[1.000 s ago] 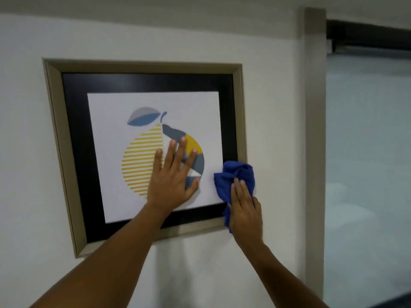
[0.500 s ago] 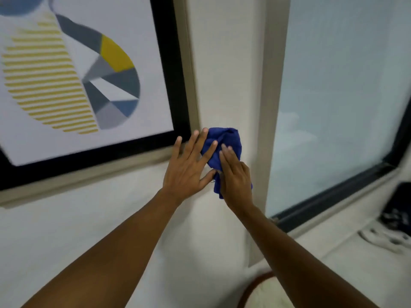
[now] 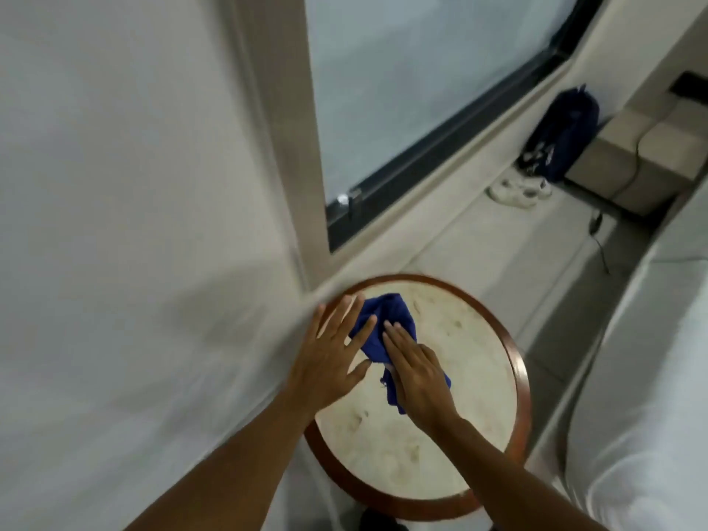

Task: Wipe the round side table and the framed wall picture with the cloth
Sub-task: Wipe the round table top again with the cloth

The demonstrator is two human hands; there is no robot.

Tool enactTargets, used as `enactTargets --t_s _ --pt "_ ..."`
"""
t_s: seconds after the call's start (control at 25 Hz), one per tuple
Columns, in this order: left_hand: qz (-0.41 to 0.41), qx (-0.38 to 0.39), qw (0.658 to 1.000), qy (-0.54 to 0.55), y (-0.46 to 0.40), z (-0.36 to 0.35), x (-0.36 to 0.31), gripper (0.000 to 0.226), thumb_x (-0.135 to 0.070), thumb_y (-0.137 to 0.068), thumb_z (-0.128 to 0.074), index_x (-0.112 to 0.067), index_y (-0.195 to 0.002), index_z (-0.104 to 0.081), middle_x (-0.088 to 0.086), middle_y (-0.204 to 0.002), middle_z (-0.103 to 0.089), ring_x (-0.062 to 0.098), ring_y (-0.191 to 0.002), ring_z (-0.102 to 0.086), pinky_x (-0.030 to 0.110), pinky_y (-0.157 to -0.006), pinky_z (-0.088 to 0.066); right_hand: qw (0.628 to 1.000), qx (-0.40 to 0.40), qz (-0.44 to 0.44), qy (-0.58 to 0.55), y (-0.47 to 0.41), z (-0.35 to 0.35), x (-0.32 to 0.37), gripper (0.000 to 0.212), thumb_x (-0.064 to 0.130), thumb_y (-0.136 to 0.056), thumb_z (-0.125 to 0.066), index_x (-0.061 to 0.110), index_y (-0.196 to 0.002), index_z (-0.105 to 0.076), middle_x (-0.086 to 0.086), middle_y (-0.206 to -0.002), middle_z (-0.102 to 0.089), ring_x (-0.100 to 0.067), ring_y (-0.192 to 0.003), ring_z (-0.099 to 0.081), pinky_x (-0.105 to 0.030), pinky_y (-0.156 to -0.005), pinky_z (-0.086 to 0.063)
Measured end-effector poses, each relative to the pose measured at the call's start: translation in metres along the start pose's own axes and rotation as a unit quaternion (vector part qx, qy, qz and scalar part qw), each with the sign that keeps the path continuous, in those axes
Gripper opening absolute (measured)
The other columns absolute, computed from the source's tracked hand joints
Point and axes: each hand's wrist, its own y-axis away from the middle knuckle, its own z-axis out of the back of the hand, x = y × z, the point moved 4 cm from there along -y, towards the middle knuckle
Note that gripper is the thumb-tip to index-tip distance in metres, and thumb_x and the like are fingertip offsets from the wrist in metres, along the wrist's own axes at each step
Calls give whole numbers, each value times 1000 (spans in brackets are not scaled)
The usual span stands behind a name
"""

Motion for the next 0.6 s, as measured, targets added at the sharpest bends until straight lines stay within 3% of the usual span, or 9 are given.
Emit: enactTargets --t_s 0.2,0.32,0.44,0.6 --pt "-11 109 992 65 31 -201 -101 72 -56 -97 -45 -18 -157 -28 15 -165 -20 32 -152 -21 58 -121 -24 991 115 -67 25 115 -142 -108 66 7 -85 -75 4 -144 -46 -6 -153 -33 -25 -141 -35 -41 -103 -46" --pt "-19 151 985 84 40 -275 -133 68 -51 -98 -45 -18 -155 -31 15 -164 -23 32 -151 -26 58 -119 -26 979 163 -115 51 149 -199 -148 57 32 -103 -47 7 -152 -31 -8 -160 -21 -24 -148 -20 -44 -112 -34" --pt "7 165 982 96 44 -298 -142 63 -50 -101 -31 -21 -156 -27 11 -166 -21 33 -152 -21 59 -119 -21 967 197 -139 83 162 -220 -158 66 51 -104 -26 12 -156 -17 -5 -165 -9 -19 -152 -6 -32 -117 -11" --pt "-17 296 953 62 15 -253 -119 69 -50 -102 -36 -25 -160 -7 7 -170 2 32 -155 0 58 -122 -7 932 316 -155 85 118 -184 -150 68 53 -102 -28 16 -157 -12 -3 -166 -1 -19 -152 -3 -38 -117 -18"
